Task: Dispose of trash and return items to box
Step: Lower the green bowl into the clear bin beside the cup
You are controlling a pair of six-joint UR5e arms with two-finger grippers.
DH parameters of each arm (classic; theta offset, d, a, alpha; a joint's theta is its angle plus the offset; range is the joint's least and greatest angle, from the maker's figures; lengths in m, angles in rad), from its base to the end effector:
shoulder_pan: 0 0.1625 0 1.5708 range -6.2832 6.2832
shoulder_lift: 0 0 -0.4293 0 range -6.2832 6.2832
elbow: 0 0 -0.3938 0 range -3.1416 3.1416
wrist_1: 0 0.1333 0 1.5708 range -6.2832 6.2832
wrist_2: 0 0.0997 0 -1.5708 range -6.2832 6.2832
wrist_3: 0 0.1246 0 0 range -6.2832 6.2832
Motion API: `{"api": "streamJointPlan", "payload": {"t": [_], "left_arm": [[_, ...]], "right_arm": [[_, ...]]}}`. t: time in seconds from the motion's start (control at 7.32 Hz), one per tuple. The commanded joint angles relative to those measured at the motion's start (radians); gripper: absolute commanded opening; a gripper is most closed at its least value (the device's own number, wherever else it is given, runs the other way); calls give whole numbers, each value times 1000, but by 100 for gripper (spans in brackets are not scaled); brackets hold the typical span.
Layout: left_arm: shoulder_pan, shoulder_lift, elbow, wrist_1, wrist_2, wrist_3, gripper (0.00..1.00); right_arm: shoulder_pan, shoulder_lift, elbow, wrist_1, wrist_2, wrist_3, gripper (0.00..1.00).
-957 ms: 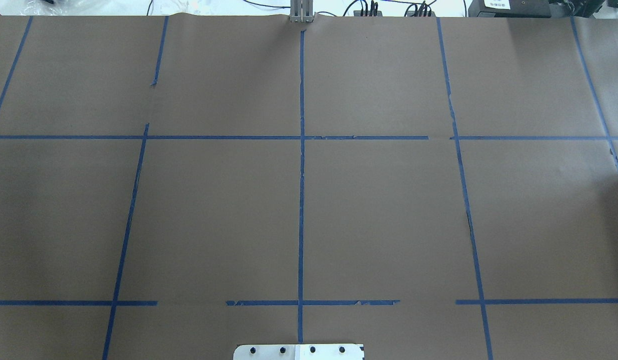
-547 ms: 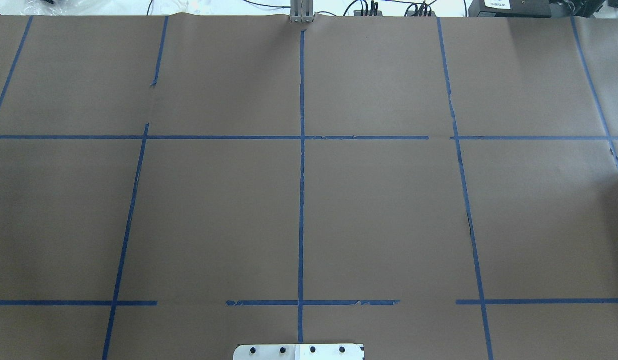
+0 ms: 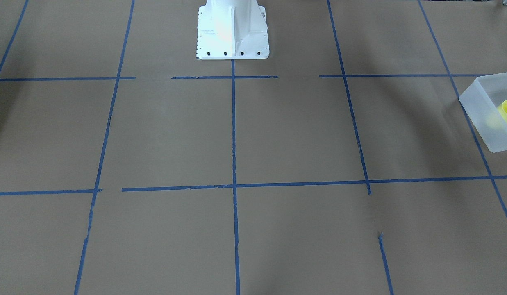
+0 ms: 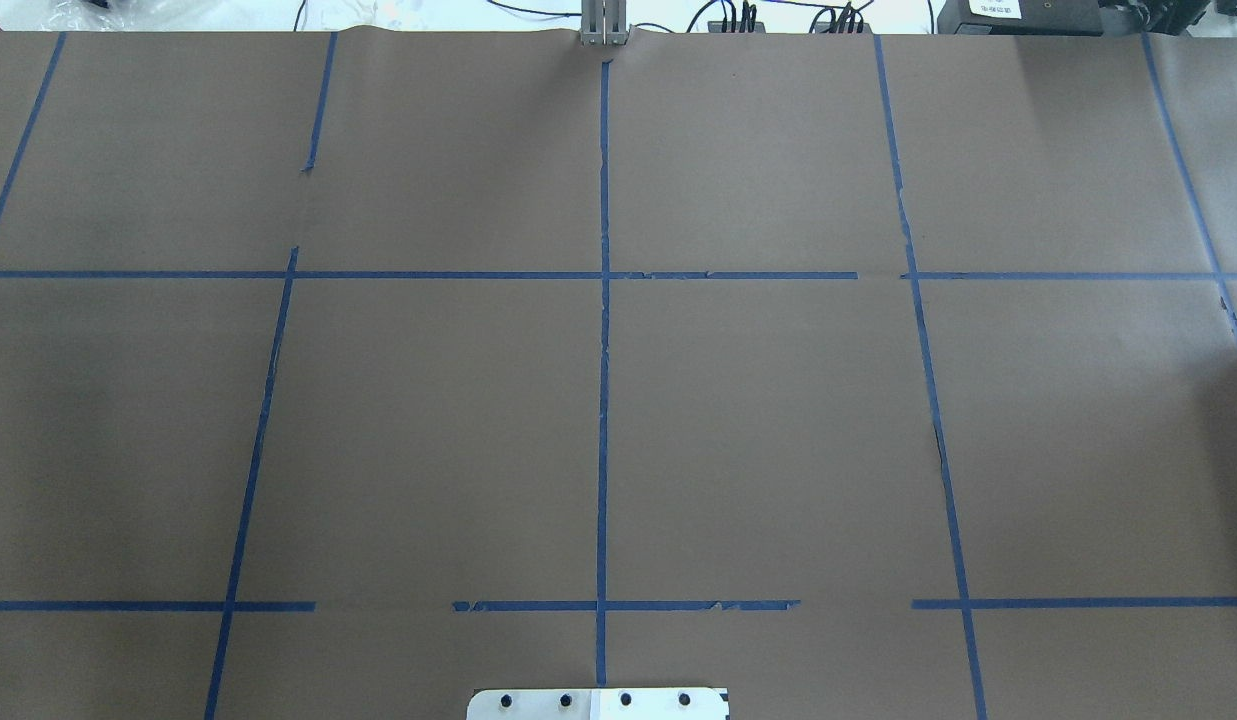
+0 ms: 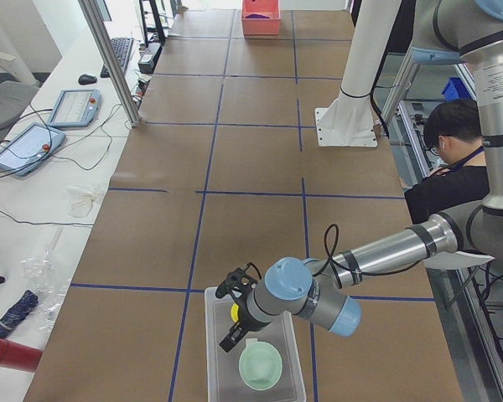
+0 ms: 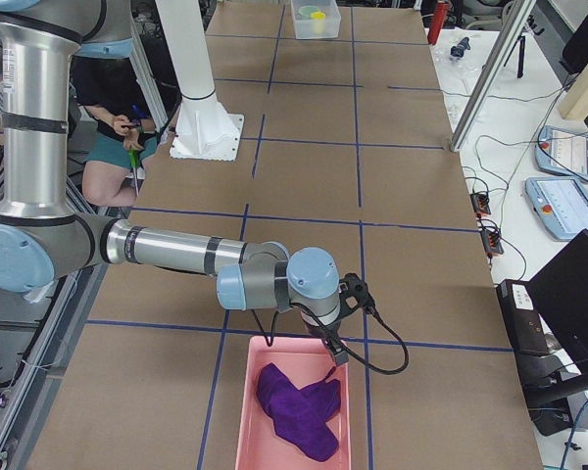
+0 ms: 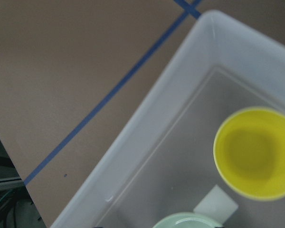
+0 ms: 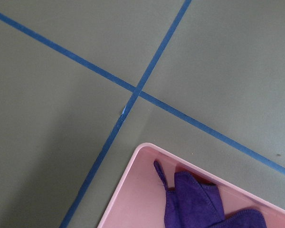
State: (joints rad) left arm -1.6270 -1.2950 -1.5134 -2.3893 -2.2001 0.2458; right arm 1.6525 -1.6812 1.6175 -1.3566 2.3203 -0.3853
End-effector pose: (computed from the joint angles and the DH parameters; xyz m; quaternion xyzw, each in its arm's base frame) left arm -0.0818 -0.3864 0.7470 0.2711 0.2626 0.1614 0.9119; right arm 0.0856 -0.4525 0.6895 0.1525 -0.3389 -0.1675 0.9131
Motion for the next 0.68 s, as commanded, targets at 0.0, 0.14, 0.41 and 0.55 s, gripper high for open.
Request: {"api": "streamJointPlan", "payload": {"t": [0.0,0.14,0.41,0.55], "left_arm": [[9,-7,-185,178,-73,-290,100],[10,-6,-262,285,-122,-287,100],[82,-15,-272,521,-162,-301,100],[76,-23,-309,649,-162,-300,100]], "right_arm": [[-17,0,27,-1,2,193,97],[-17,-2,34,-3,7,242,98],[-36,0,58,-16,24,243,100],[-65,-6,48,-22,8,243,100]]}}
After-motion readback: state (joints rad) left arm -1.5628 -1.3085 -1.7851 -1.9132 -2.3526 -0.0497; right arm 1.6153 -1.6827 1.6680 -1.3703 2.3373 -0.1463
